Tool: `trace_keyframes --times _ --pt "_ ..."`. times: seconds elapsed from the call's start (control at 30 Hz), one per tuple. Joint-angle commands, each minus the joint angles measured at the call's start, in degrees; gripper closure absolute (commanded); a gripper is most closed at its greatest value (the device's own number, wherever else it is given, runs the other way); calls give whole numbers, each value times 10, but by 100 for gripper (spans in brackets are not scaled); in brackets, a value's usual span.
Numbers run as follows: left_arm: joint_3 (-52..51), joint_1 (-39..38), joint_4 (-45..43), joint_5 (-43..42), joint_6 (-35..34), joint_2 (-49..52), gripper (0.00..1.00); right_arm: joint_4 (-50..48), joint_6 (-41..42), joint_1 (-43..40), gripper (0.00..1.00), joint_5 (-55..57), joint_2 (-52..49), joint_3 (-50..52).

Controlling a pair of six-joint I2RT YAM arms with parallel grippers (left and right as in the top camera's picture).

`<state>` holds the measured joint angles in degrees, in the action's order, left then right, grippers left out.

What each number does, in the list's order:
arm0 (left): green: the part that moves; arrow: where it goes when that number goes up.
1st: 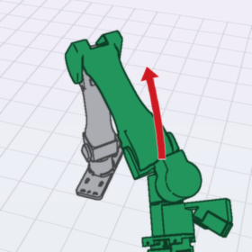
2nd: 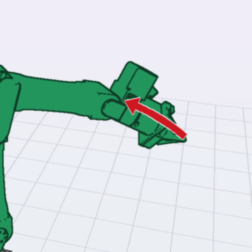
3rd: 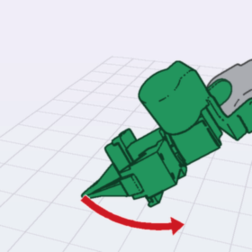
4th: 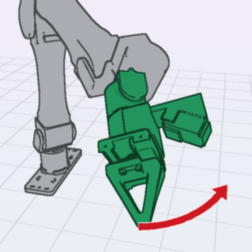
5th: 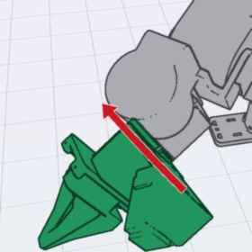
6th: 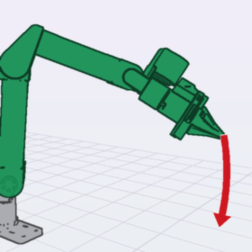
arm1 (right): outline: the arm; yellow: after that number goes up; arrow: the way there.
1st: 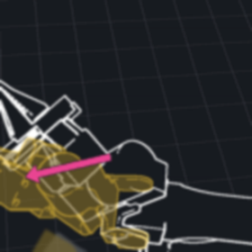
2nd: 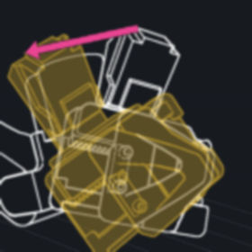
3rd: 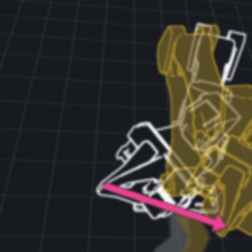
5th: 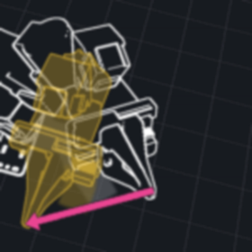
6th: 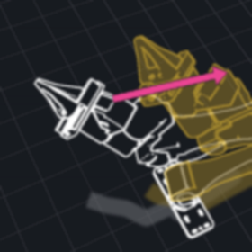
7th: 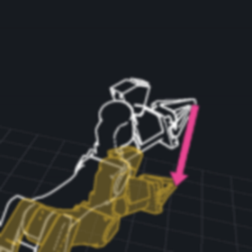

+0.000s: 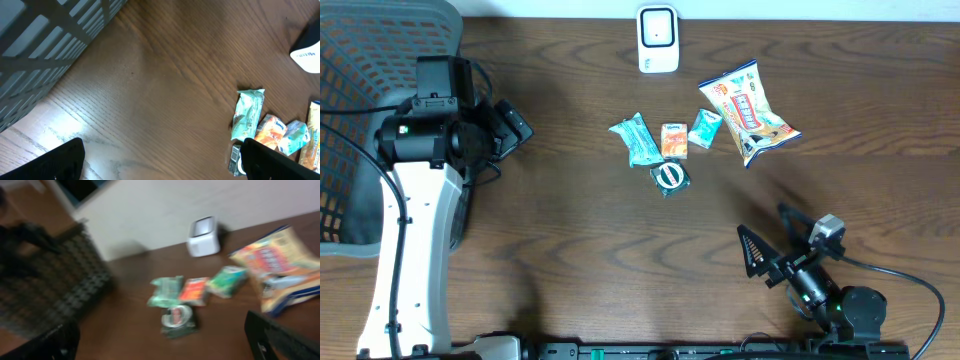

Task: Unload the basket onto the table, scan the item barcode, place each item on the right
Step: 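Raise the right gripper and reach toward the white-orange snack bag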

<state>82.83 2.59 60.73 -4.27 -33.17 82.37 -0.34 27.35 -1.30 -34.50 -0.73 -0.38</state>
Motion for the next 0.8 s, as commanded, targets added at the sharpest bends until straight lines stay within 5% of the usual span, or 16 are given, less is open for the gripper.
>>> trace_keyframes --times 0.0,0.17,0.47,0.63,0.77 --pt "-1 3 3 9 -1 1 2 -23 149 5 1 -64 2 1" --pt "-1 3 3 9 -1 1 2 -21 216 5 1 -64 2 1" --pt "-1 3 3 9 -1 1 2 -65 218 5 1 -64 2 1" --pt "-1 3 3 9 -1 1 2 -216 188 5 1 -20 2 -8" --pt "-1 3 3 9 -1 1 3 -209 124 5 1 35 -3 -55"
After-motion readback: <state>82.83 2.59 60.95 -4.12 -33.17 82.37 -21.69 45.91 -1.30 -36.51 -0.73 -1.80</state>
